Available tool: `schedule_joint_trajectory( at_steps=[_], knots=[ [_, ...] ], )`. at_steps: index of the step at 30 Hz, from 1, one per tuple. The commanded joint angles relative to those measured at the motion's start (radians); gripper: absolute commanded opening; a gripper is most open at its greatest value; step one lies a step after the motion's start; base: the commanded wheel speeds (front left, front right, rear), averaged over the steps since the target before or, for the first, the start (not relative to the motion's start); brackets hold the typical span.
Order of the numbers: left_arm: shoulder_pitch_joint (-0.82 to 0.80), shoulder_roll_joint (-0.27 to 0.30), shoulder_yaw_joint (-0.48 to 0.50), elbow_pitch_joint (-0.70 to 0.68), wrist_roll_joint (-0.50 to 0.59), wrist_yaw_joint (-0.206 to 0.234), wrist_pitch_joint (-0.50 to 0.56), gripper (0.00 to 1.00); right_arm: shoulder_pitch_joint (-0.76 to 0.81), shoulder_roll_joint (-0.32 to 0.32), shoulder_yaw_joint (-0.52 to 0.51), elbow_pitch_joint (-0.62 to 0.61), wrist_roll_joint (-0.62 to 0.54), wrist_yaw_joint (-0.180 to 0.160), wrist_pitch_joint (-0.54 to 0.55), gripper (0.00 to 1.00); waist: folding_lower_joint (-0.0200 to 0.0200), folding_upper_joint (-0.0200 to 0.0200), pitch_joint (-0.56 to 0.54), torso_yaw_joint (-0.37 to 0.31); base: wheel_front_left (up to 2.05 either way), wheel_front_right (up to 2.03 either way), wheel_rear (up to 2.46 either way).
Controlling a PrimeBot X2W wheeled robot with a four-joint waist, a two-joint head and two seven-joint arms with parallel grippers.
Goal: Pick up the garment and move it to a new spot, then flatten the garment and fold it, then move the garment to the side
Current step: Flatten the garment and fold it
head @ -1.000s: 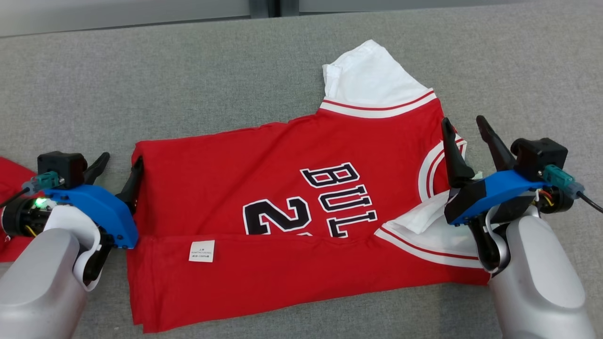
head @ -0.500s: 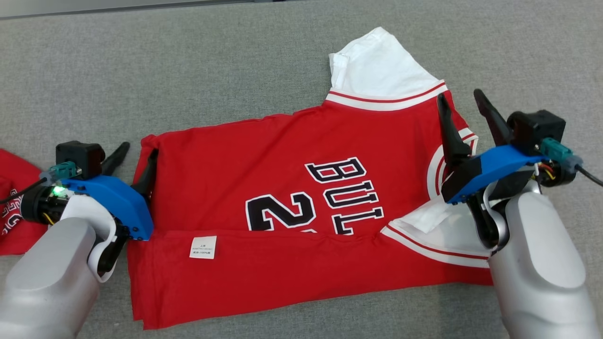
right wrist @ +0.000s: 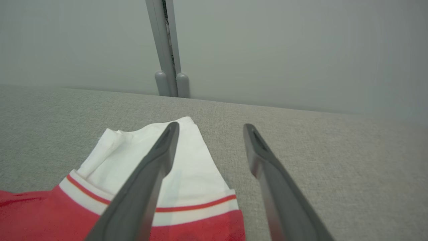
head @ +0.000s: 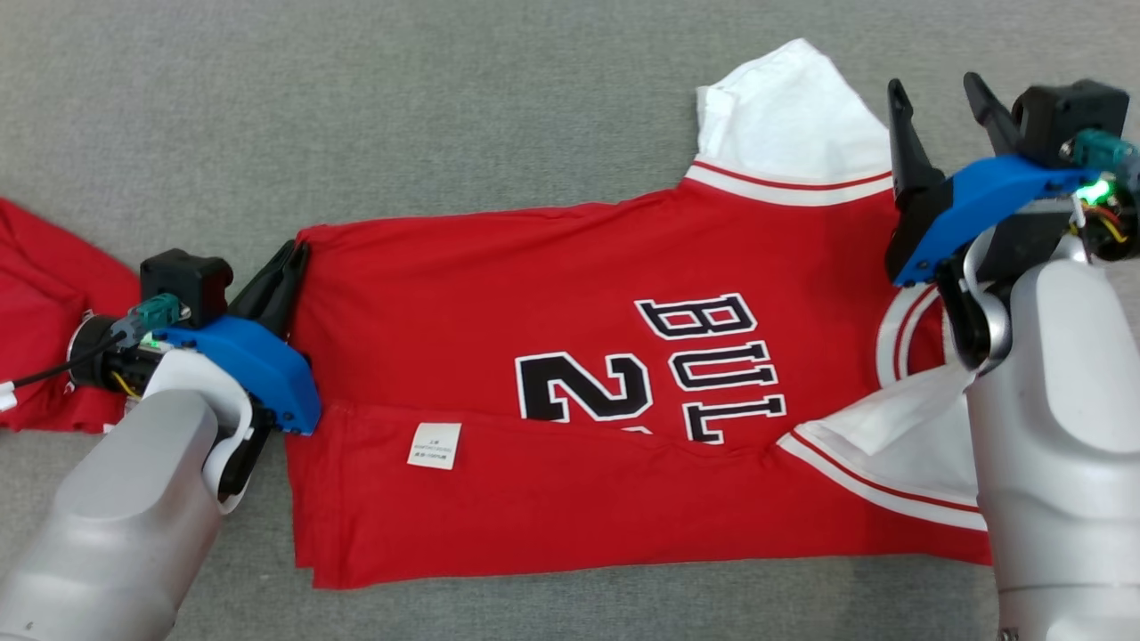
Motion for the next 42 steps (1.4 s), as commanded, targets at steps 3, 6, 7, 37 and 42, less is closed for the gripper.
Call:
schedule_joint_trajectory(
  at_steps=[3, 6, 7, 37, 42],
  knots=[
    [-0.034, -0.021, 0.043, -0.027, 0.031, 0.010, -0.011, 0.00, -0.062, -0.003, -0.031, 0.028, -0.045, 0.000, 0.055, 1.00, -0.0001, 0.0000, 0.030, 0.042, 0.00, 0.00, 0.00],
    [-0.027, -0.044, 0.092, -0.086, 0.070, 0.004, -0.011, 0.00, -0.110, -0.004, -0.074, 0.055, -0.105, 0.000, 0.126, 1.00, -0.0001, 0.0000, 0.057, 0.075, 0.00, 0.00, 0.00],
    [-0.021, -0.053, 0.108, -0.105, 0.083, 0.001, -0.012, 0.00, -0.125, -0.004, -0.088, 0.063, -0.118, 0.000, 0.151, 1.00, -0.0001, 0.0000, 0.065, 0.085, 0.00, 0.00, 0.00],
    [0.003, -0.116, 0.246, -0.250, 0.201, -0.025, -0.010, 0.00, -0.305, -0.004, -0.192, 0.064, -0.309, 0.000, 0.282, 0.00, -0.0001, 0.0000, 0.185, 0.171, 0.00, 0.00, 0.00],
    [0.015, -0.120, 0.351, -0.291, 0.222, -0.025, -0.011, 0.00, -0.289, -0.005, -0.175, 0.026, -0.302, 0.000, 0.113, 0.00, -0.0001, 0.0000, 0.157, 0.145, 0.00, 0.00, 0.00]
  ],
)
